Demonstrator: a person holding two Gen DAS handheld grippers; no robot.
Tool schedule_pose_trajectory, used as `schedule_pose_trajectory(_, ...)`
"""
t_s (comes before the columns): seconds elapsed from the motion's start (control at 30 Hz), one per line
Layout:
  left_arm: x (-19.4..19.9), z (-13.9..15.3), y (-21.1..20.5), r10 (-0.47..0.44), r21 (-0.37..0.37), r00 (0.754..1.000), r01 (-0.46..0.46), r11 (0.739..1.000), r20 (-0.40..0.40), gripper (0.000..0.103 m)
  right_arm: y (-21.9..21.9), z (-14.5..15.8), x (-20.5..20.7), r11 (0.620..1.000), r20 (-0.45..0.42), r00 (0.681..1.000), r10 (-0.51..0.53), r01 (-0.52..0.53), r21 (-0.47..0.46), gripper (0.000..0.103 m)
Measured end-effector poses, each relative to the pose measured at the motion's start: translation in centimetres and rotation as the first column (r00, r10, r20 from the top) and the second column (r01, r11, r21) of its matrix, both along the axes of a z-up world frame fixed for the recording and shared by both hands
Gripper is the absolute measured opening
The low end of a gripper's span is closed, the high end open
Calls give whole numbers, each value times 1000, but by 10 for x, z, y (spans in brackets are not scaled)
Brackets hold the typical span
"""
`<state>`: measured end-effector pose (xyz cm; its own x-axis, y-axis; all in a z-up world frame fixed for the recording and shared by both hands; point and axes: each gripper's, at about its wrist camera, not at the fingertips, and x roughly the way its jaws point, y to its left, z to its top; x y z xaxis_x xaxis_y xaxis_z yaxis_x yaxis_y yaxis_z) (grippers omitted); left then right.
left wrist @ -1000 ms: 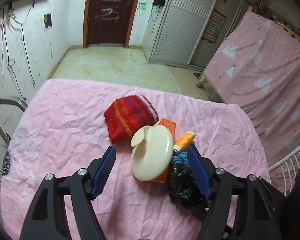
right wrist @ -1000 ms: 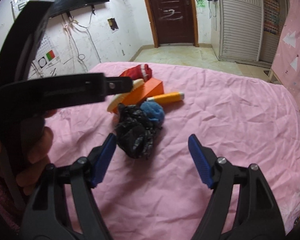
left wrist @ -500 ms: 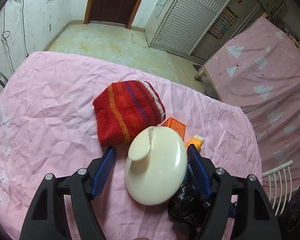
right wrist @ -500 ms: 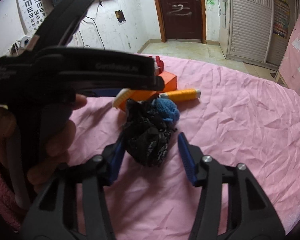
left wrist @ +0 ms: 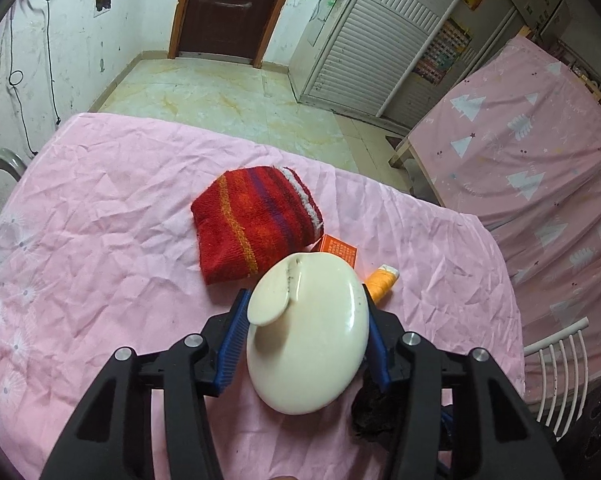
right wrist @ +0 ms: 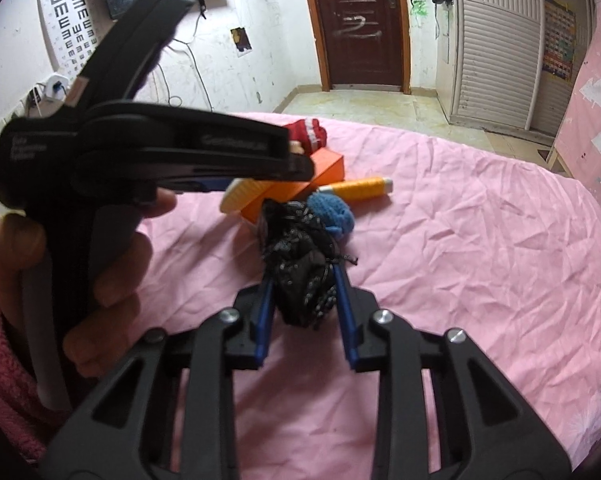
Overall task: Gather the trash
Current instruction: 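Grasp the white round soap dish with the left tool while the right tool grasps the black plastic bag, then carry the soap dish and black bag to the yellow bin and release both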
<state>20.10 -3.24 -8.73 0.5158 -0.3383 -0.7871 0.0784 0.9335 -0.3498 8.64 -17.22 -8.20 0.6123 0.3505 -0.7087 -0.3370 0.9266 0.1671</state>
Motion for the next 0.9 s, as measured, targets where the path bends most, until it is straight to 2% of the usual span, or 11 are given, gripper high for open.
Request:
schedule_pose_trajectory(0.4,-42,44,-1,-4,29,994,0,1000,111,43,-28,23,-31,997,64,996,-59,57,45,27)
schedule_pose_trajectory(0.9,-90,77,-68,-110,86,976,96,992,188,43,-100,45,-74,977,140,971,-196,181,112,27)
